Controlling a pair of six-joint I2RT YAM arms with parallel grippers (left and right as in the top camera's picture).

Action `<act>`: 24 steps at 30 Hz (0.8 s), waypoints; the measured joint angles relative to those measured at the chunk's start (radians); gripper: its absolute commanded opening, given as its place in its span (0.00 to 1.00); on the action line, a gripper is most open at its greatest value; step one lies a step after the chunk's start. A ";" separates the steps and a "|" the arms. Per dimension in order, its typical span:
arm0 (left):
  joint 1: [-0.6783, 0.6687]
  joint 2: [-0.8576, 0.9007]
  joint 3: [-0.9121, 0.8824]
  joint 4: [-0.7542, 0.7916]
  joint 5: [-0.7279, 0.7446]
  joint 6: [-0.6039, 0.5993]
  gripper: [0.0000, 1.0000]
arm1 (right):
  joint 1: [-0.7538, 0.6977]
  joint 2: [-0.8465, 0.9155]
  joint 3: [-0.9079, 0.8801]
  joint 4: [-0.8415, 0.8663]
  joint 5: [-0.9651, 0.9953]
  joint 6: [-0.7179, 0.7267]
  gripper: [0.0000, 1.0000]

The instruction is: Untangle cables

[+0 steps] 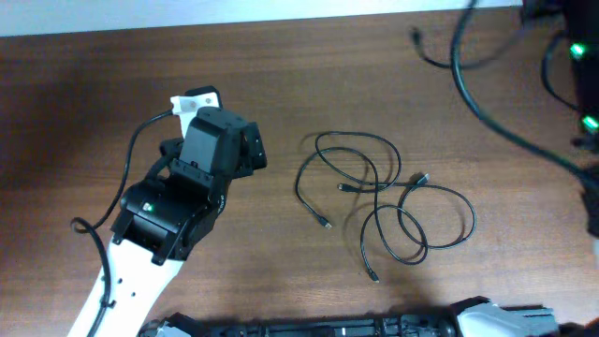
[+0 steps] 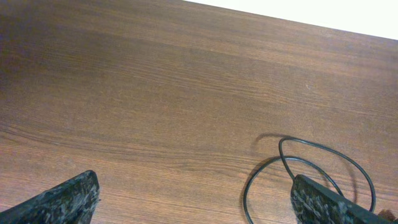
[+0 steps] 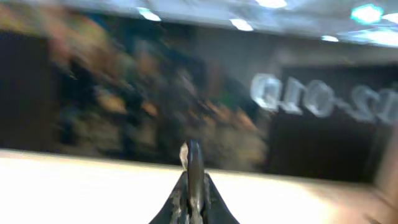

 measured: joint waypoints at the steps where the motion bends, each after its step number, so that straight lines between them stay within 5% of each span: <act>1: 0.000 0.000 0.000 0.000 0.000 0.000 0.99 | 0.000 0.019 0.000 -0.025 0.081 -0.011 0.04; 10: 0.000 0.000 0.000 0.000 0.000 0.000 0.99 | -0.163 0.164 -0.002 -0.289 0.473 0.051 0.04; 19: 0.000 0.000 0.000 0.000 0.000 0.000 0.99 | -0.588 0.216 -0.002 -0.536 0.506 0.345 0.04; 24: 0.000 0.000 0.000 0.000 0.000 0.000 0.99 | -0.869 0.216 -0.002 -0.567 0.413 0.396 0.04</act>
